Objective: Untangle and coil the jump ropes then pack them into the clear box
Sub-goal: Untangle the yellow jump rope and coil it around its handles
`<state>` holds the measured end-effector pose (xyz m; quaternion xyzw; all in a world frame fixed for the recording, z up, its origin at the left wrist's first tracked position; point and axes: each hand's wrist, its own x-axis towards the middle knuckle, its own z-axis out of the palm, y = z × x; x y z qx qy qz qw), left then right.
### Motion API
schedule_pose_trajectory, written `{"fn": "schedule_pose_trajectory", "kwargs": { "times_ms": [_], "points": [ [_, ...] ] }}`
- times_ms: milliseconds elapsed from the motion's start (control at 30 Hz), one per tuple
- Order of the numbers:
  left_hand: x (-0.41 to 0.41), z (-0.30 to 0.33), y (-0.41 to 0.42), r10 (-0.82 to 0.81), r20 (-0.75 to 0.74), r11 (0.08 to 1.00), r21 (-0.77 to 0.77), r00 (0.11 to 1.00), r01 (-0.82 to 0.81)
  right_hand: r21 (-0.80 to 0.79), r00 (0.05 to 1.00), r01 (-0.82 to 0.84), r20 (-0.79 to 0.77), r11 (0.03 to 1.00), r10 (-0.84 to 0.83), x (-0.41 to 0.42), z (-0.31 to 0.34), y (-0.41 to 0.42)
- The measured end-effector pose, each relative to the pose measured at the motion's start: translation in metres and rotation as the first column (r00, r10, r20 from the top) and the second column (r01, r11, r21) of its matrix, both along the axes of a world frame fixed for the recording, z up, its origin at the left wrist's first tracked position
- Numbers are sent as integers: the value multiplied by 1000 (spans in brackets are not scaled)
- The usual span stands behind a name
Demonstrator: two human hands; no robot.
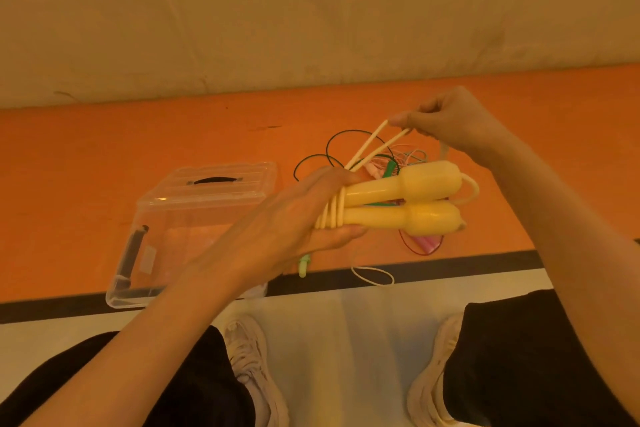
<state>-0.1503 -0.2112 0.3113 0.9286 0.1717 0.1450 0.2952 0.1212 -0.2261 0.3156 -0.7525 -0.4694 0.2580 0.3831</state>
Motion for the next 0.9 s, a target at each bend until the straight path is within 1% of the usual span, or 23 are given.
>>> {"fn": "schedule_pose_trajectory", "kwargs": {
  "times_ms": [67,100,167,233,300,400,533,600,667,767,900],
  "points": [
    [1,1,1,-5,10,1000,1,1000,5,3,999,18,-28,1000,-18,4,-1,-1],
    [1,0,1,-6,12,1000,-13,1000,6,-5,999,0,-53,1000,0,7,-2,-3],
    [-1,1,3,6,11,998,-58,1000,-5,-12,984,-82,-161,997,79,15,0,-7],
    [-3,0,5,22,11,996,-86,1000,-21,30,936,-154,-314,988,156,21,1,-10],
    [-3,0,6,26,15,996,-90,1000,-24,70,906,-173,-379,983,186,24,0,-12],
    [-2,1,5,22,13,997,-75,1000,-20,80,893,-156,-414,985,175,25,-1,-12],
    [-1,2,4,7,21,998,-62,1000,-6,132,817,-112,-552,985,167,25,-1,-11],
    [0,2,3,1,39,999,-54,999,1,129,826,-83,-545,988,141,24,-3,-8],
    [3,3,-1,-12,56,998,-53,998,15,110,867,-64,-487,992,110,21,-6,-6],
    [7,3,-6,-13,81,994,-109,997,22,69,918,-26,-394,997,51,19,-8,-5],
    [8,1,-4,4,133,996,-88,991,8,39,937,5,-350,999,9,17,-8,-10]
  ]
}}
